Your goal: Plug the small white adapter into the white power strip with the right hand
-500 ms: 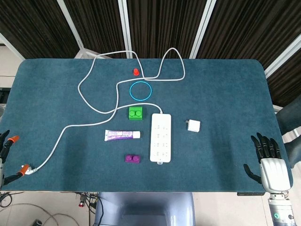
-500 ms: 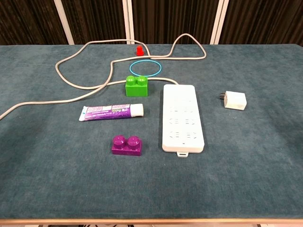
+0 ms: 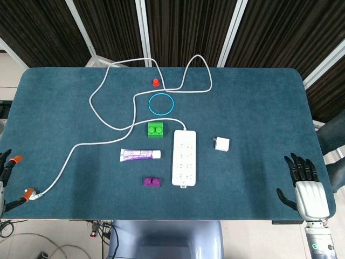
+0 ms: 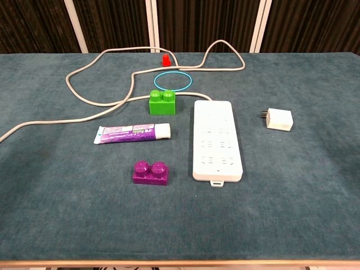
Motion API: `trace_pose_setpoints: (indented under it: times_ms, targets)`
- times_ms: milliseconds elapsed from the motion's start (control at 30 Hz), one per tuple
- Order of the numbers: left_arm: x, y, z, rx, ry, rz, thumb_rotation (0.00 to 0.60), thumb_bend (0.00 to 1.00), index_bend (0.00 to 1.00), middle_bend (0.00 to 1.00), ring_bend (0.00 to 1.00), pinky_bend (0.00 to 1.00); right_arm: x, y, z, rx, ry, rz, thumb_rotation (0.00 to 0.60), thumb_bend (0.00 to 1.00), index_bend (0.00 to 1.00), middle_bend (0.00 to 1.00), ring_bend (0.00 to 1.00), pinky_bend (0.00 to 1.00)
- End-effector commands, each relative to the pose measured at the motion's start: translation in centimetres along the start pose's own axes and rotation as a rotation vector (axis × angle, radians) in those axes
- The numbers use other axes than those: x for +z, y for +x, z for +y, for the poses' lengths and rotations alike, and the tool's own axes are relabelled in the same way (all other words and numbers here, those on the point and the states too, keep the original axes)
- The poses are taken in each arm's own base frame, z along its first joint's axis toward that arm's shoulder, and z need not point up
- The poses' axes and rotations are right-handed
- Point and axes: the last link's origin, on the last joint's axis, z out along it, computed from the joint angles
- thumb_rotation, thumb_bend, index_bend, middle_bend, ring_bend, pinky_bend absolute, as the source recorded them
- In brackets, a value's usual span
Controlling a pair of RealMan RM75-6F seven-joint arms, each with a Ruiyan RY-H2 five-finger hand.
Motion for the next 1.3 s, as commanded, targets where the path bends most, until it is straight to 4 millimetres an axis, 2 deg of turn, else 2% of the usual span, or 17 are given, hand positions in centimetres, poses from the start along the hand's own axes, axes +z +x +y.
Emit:
trace_pose_setpoints:
  times_ms: [33,200,300,433,600,700,967,1300]
  targets:
    - [0.0,0.0,0.0,-0.001,0.001,0.000,0.600,0.17,0.16,0.00,0.00,0.06,0.0,0.0,0.0,0.013,-0.007,-0.004,0.600,0.36,0.00,0.00,0.07,0.08]
    - [0.0,0.3,-0.2,-0.010,0.006,0.011,0.600,0.17,0.16,0.00,0.00,0.06,0.0,0.2,-0.1,0.050,-0.013,0.005,0.600,0.36,0.00,0.08,0.21,0.22]
    - [0.2,0.4,-0.4,-0.012,0.012,0.014,0.600,0.17,0.16,0.00,0.00,0.06,0.1,0.4,0.1,0.082,-0.022,0.000,0.600,0.36,0.00,0.14,0.25,0.27]
    - [0.2,0.4,-0.5,-0.012,0.017,0.010,0.600,0.17,0.16,0.00,0.00,0.06,1.2,0.5,0.4,0.054,-0.022,-0.028,0.600,0.36,0.00,0.24,0.35,0.38]
    - [0.0,0.6,-0.4,-0.017,0.012,0.019,0.600,0.17,0.16,0.00,0.00,0.06,4.2,0.8,-0.4,0.043,0.012,-0.085,0.600,0.36,0.00,0.57,0.69,0.63]
    - [0.0,0.6,-0.5,-0.017,0.016,0.022,0.600,0.17,0.16,0.00,0.00,0.06,5.6,0.5,-1.3,0.048,0.036,-0.177,0.600,0.36,0.00,0.66,0.77,0.70]
    - [0.1,0.3,-0.2,-0.008,0.008,0.006,0.600,0.17,0.16,0.00,0.00,0.06,9.2,-1.9,-4.5,0.019,0.054,-0.434,0.600,0.36,0.00,0.73,0.83,0.73]
    - [0.1,0.4,-0.6,-0.011,0.026,0.008,0.600,0.17,0.16,0.00,0.00,0.06,11.8,-4.6,-7.4,0.037,0.031,-0.509,0.600,0.36,0.00,0.73,0.83,0.73]
